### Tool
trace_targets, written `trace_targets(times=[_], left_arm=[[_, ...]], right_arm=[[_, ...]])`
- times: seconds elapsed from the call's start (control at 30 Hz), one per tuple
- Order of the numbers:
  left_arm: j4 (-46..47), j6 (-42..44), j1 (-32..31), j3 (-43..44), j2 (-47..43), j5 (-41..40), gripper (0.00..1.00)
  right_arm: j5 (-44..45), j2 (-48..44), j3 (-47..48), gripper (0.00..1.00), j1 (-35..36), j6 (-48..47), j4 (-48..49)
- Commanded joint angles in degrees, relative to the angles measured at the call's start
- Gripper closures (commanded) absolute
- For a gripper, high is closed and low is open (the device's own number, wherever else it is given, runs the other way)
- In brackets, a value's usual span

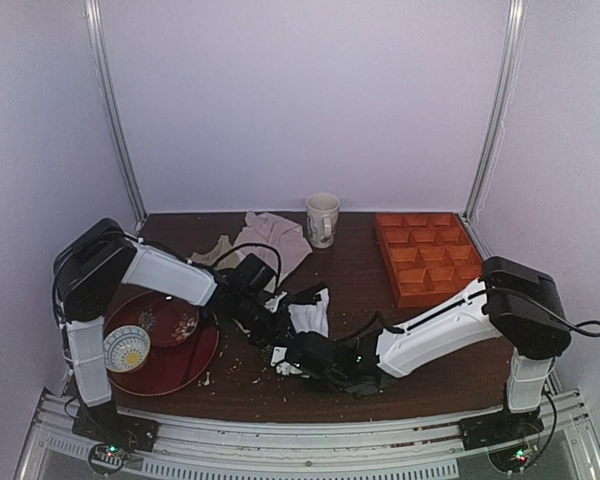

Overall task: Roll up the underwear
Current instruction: Roll the underwear at the center of the board.

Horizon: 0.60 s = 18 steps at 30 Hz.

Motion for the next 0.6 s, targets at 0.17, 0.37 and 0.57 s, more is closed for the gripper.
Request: trace_targets(times=[0.17, 0.37, 0.57], left_arm=[[-4.54, 1.46, 0.28, 0.90, 1.28, -0.53, 0.81], [-6.80, 2.31, 2.15, 1.56, -2.61, -2.12, 0.77], [-8.82, 2.87, 3.83, 1.90, -5.90, -3.18, 0.73]], right_arm=[[-2.21, 1.43, -0.16, 1.00, -0.43, 0.69, -5.42], [-5.00, -0.39, 1.80, 1.00, -0.72, 2.71, -9.19], [-9.91, -1.49, 4.68, 1.00, -1.88, 4.95, -13.22]])
